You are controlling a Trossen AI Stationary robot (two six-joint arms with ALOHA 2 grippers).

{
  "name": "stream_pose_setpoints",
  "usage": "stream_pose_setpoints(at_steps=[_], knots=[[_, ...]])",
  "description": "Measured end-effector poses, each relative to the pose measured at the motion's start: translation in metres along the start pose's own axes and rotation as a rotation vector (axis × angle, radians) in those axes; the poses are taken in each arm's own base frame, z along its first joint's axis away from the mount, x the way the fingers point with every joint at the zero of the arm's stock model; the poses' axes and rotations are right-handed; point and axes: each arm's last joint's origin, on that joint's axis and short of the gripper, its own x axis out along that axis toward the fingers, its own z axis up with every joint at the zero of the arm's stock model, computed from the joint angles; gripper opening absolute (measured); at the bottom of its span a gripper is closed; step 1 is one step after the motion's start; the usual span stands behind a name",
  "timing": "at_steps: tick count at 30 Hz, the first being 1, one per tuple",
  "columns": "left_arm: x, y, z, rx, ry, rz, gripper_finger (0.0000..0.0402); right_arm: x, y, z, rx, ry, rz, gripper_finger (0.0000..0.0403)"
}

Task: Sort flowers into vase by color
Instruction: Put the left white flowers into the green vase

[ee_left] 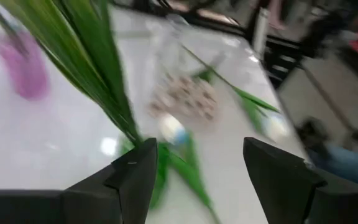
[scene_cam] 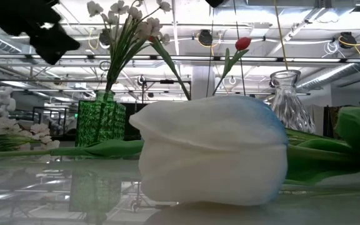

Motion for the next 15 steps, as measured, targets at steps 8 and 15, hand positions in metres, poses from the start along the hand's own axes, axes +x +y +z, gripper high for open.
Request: stream_pose_setpoints(at_steps=[8, 15], knots=[[-0.009, -0.017, -0.021, -0.232, 0.189, -0.107, 0.0226, -0.009, 0.004, 0.000, 0.024, -0.005, 0.008, 0.0199], [-0.010, -0.038, -0.044, -0.420, 0.267, -0.057, 0.0199, -0.009, 0.005, 0.000, 0.020, -0.004, 0.008, 0.0199]])
